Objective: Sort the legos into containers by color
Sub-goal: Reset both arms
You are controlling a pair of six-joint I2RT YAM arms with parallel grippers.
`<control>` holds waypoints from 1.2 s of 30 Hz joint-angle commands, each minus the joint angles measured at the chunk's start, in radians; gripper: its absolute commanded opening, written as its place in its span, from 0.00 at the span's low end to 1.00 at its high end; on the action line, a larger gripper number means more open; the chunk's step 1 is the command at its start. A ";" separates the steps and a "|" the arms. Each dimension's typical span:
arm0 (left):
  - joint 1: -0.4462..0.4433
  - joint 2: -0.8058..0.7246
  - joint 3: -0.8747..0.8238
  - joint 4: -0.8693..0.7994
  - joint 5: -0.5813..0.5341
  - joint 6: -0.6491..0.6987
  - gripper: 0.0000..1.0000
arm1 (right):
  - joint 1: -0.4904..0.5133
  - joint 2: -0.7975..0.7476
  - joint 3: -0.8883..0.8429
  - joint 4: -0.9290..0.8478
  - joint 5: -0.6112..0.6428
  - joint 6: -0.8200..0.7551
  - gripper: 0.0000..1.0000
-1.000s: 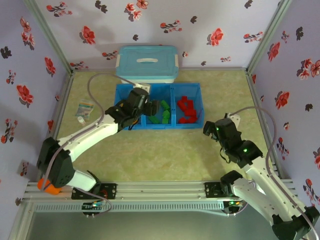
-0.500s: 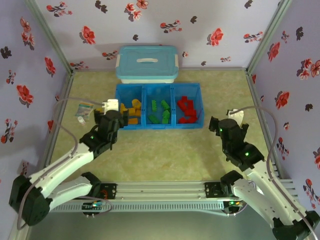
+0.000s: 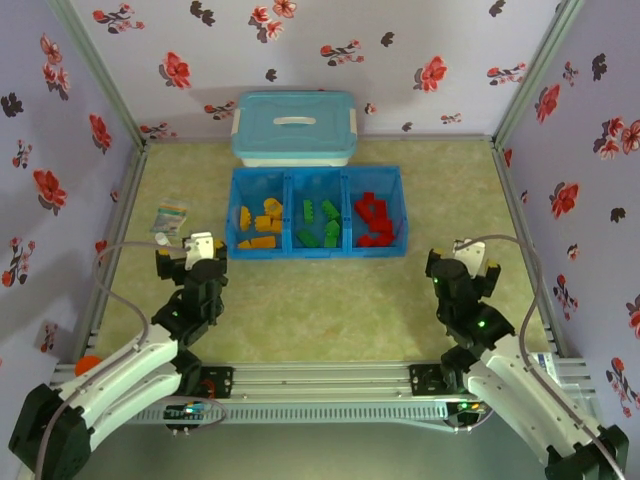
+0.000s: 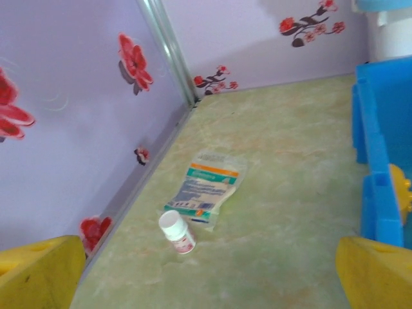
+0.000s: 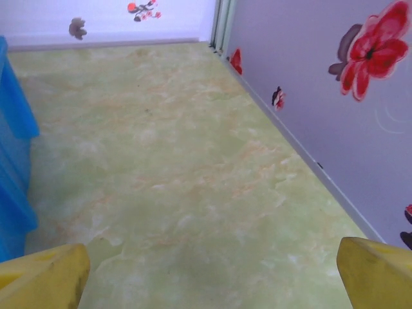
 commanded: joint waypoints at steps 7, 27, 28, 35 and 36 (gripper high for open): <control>0.016 0.043 -0.116 0.186 -0.071 -0.007 1.00 | -0.004 -0.132 -0.158 0.097 0.043 -0.056 0.99; 0.068 -0.288 -0.251 0.221 -0.175 0.011 1.00 | -0.026 -0.119 -0.300 0.520 0.109 -0.206 0.99; 0.077 -0.282 -0.249 0.224 -0.163 0.008 1.00 | -0.033 -0.114 -0.306 0.545 0.105 -0.212 0.99; 0.157 -0.166 -0.240 0.304 -0.077 -0.012 1.00 | -0.102 -0.038 -0.334 0.692 0.028 -0.224 0.99; 0.168 -0.147 -0.239 0.322 -0.067 -0.013 1.00 | -0.108 -0.024 -0.336 0.710 0.025 -0.225 0.99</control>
